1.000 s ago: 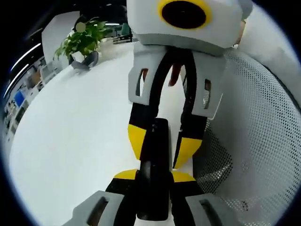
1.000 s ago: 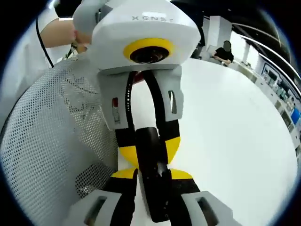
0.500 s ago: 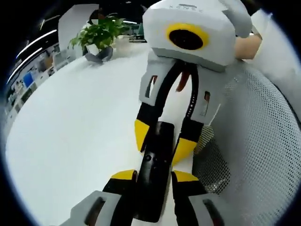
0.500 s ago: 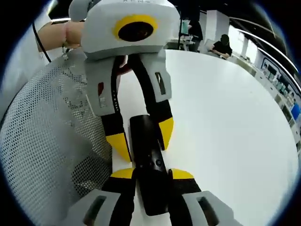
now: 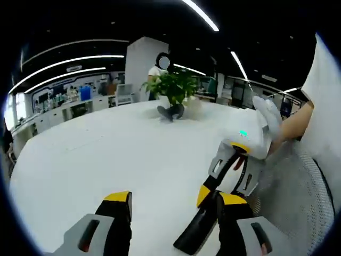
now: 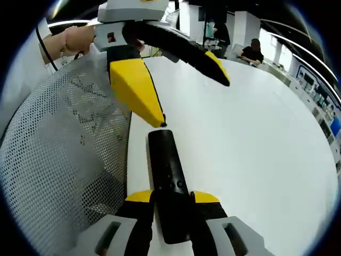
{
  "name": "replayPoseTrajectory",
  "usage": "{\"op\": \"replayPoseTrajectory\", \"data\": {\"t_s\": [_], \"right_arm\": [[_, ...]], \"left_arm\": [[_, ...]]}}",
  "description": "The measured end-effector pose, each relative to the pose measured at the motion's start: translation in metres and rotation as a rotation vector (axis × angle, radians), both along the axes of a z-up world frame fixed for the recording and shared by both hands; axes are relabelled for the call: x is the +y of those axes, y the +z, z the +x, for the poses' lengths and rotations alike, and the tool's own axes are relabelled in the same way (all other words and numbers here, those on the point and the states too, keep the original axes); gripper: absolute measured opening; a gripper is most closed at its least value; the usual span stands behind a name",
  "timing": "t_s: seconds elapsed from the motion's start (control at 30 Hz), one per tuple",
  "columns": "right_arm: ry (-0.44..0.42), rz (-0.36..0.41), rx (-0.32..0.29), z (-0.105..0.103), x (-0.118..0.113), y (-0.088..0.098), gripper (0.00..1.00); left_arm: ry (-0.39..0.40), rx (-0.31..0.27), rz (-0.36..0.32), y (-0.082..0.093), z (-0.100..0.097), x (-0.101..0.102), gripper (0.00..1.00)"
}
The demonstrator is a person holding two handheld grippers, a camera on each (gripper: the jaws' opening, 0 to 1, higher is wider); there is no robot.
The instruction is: Press the specified remote control buttons in sequence, fully releasing each button before pressing the next.
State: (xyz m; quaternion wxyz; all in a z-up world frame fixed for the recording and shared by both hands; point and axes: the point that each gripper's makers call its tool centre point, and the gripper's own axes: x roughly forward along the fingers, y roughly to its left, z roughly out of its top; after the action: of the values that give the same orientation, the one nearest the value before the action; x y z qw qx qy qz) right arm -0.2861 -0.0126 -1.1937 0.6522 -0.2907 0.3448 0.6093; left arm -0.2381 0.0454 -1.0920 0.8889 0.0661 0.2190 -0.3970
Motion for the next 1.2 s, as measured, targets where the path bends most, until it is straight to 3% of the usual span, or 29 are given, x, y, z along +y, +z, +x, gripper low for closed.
{"op": "replayPoseTrajectory", "data": {"t_s": [0.13, 0.53, 1.2], "right_arm": [[0.009, -0.009, 0.008, 0.002, 0.0, 0.0, 0.23], [0.006, -0.052, 0.01, 0.026, -0.004, 0.0, 0.23], [-0.082, -0.1, 0.006, 0.103, -0.018, 0.0, 0.22]], "left_arm": [[0.11, -0.036, -0.091, 0.022, 0.003, 0.022, 0.81], [0.239, -0.127, -0.186, 0.059, -0.001, 0.049, 0.85], [0.272, -0.141, -0.214, 0.057, -0.006, 0.072, 0.85]]}}
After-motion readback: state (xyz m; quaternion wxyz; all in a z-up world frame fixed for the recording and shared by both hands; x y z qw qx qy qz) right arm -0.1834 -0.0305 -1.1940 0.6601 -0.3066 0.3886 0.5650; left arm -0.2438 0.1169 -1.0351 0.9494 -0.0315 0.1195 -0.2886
